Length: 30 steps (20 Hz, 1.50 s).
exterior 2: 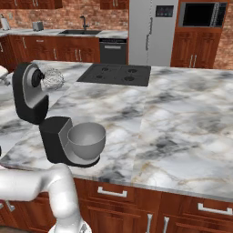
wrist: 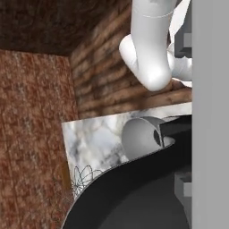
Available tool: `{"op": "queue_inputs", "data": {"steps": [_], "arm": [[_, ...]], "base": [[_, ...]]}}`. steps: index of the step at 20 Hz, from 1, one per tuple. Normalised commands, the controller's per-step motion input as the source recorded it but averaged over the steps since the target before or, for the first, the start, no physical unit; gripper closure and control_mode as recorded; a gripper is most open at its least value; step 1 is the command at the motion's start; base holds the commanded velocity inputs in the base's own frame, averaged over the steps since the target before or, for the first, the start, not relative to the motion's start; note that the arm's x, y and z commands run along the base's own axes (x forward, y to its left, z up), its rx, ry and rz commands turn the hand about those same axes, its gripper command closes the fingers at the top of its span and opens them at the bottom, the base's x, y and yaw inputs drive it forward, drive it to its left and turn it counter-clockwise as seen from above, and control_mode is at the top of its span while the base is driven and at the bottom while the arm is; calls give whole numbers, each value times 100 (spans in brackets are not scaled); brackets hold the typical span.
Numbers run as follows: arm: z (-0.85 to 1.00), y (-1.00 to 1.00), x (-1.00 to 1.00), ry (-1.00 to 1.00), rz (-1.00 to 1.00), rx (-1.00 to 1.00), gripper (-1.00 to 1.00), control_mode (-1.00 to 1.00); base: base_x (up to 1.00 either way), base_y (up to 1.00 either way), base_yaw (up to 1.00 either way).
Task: Close the stand mixer head.
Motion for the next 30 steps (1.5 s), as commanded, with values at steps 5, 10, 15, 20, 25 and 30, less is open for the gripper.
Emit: {"op": "queue_inputs", "data": {"steps": [5,10,15,20,25,30], "arm": [[-2,-100,-48,0,1,7,-100,-100],[-12,-100,-50,0,3,15,-100,-100],[-9,-100,-35,2,5,25,-100,-100],[8,-100,-23,0,20,41,-100,-100],[49,-55,-34,-5,36,19,-100,-100],[35,-52,-50,-4,45,10,-100,-100]], "base": [[0,0,0],[0,0,0],[0,0,0],[0,0,0],[0,0,0],[0,0,0]]}}
